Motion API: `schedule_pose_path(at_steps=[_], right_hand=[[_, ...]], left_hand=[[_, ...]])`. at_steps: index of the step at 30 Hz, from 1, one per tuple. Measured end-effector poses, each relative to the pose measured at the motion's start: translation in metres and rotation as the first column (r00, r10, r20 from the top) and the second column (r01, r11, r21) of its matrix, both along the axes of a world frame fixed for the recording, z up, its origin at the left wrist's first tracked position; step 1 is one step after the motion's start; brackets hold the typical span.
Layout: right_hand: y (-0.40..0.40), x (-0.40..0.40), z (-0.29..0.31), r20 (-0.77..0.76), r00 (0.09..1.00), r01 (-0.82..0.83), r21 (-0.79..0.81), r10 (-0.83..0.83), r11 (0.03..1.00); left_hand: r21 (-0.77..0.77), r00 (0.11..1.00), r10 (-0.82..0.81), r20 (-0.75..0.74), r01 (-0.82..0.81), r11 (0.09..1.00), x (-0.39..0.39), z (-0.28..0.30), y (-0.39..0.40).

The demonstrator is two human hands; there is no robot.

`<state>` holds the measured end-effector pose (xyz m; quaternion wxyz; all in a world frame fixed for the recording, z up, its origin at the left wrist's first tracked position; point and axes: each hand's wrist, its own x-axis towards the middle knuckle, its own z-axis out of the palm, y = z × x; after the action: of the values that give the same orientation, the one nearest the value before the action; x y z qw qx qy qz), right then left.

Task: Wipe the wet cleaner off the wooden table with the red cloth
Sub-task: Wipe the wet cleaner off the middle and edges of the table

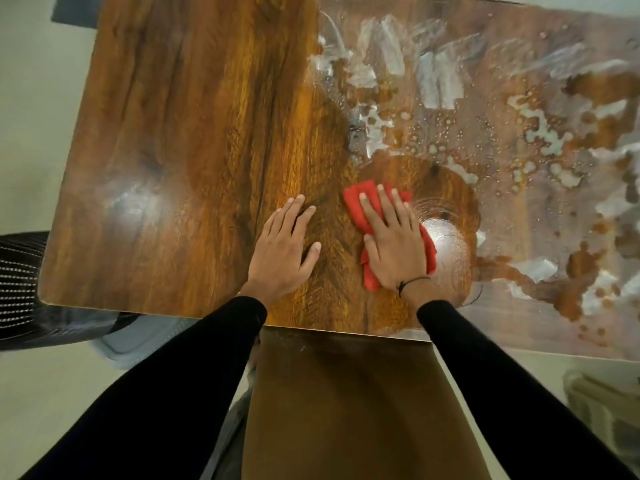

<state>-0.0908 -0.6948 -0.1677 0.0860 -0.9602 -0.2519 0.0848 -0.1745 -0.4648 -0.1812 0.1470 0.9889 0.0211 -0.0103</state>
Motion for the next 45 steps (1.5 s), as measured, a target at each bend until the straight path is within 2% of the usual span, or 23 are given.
schedule_pose_path(at_steps=[3,8,12,14,18,21,23,26,30,32,34,37,40,45], right_hand=[[-0.038,-0.015,-0.003,-0.001,1.000,0.001,0.010,-0.001,1.000],[-0.080,0.013,0.001,-0.015,0.945,0.328,0.009,-0.328,0.945],[-0.044,0.067,0.000,-0.016,0.880,0.475,0.008,-0.475,0.880],[-0.010,0.080,0.000,-0.014,0.906,0.422,-0.002,-0.422,0.907],[0.055,0.062,0.002,0.008,0.988,0.156,-0.026,-0.156,0.987],[0.057,0.019,0.001,0.001,1.000,-0.024,-0.016,0.024,1.000],[0.032,-0.005,0.001,-0.007,0.999,-0.054,-0.005,0.053,0.999],[-0.016,-0.020,0.004,-0.044,0.990,0.131,-0.012,-0.131,0.991],[-0.067,0.000,0.015,-0.056,0.901,0.429,-0.037,-0.430,0.903],[-0.072,0.027,0.018,-0.051,0.853,0.519,-0.035,-0.520,0.854],[-0.065,0.057,0.017,-0.040,0.843,0.536,-0.036,-0.537,0.843],[-0.046,0.092,0.011,-0.002,0.910,0.415,-0.025,-0.415,0.910],[-0.019,0.096,0.007,0.020,0.982,0.191,-0.036,-0.190,0.981],[-0.032,0.041,0.006,0.000,0.987,-0.163,-0.009,0.163,0.987]], left_hand=[[0.000,1.000,0.003,-0.002,-0.003,1.000,0.002,0.002,-0.001],[-0.015,1.000,0.004,-0.001,-0.004,1.000,0.002,-0.001,-0.004],[-0.007,1.000,0.003,0.015,-0.003,1.000,0.003,-0.005,-0.002],[0.005,1.000,0.005,0.018,-0.005,1.000,0.002,-0.007,-0.001],[0.008,0.999,0.004,0.034,-0.004,1.000,0.001,-0.008,0.000],[0.013,0.999,-0.005,0.033,0.004,1.000,-0.001,-0.009,0.003],[0.008,1.000,-0.009,0.020,0.009,1.000,0.000,-0.008,0.003],[-0.027,1.000,0.016,-0.019,-0.017,0.999,0.002,0.001,-0.004],[-0.069,1.000,0.007,-0.016,-0.008,0.998,0.013,0.015,-0.025],[-0.092,0.999,0.030,-0.014,-0.031,0.995,0.025,0.017,-0.036],[-0.082,0.999,0.045,-0.018,-0.046,0.996,0.032,0.010,-0.045],[-0.014,0.999,0.046,0.012,-0.046,0.999,0.031,-0.005,-0.049],[-0.001,0.998,0.055,0.023,-0.055,0.998,0.029,-0.011,-0.049],[-0.008,0.998,0.061,-0.014,-0.062,0.998,0.026,-0.002,-0.050]])
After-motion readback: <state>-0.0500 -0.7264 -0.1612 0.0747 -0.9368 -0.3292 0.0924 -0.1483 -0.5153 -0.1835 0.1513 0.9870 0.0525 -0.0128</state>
